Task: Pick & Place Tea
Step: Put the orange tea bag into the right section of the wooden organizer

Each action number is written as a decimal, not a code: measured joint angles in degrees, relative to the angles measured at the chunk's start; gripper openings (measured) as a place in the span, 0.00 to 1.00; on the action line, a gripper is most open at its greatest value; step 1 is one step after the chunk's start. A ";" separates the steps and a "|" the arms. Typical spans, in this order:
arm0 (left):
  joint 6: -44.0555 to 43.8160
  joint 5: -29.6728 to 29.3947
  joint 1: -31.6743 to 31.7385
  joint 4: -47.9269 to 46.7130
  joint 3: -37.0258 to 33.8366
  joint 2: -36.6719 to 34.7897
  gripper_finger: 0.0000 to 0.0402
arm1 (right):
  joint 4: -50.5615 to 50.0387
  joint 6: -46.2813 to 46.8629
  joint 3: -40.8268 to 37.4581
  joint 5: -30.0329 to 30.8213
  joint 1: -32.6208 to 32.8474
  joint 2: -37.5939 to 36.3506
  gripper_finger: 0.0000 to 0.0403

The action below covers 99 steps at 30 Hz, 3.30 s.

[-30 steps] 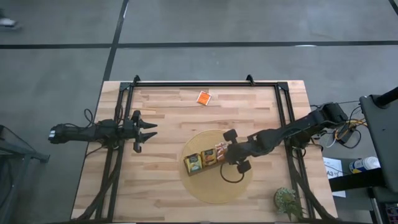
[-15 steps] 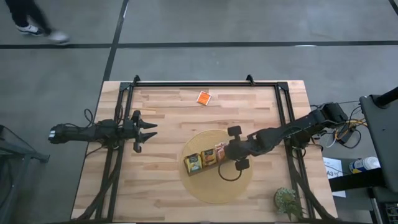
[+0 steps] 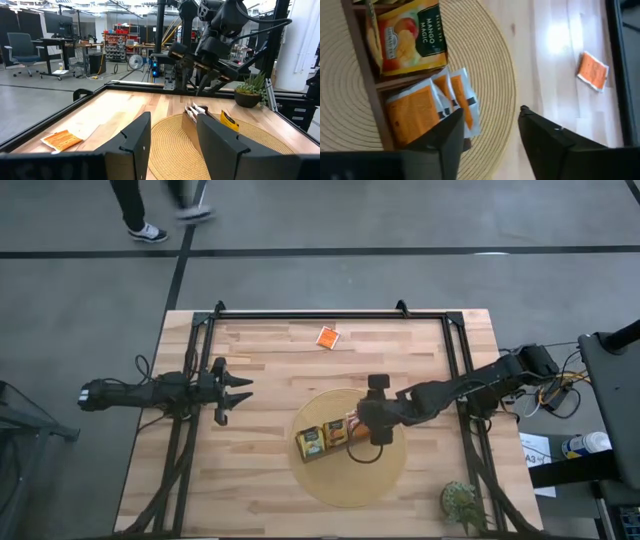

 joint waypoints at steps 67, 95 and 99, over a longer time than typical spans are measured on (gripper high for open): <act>0.02 0.00 0.00 -0.04 0.00 0.02 0.38 | 27.98 19.89 18.68 -57.23 -60.03 23.47 0.62; 0.02 0.00 0.00 -0.02 0.00 0.00 0.38 | -4.82 1.56 44.18 -43.21 -55.87 41.09 0.63; 0.02 0.00 -0.02 -0.03 0.00 0.02 0.38 | -3.89 -0.23 44.07 -41.75 -55.74 41.26 0.64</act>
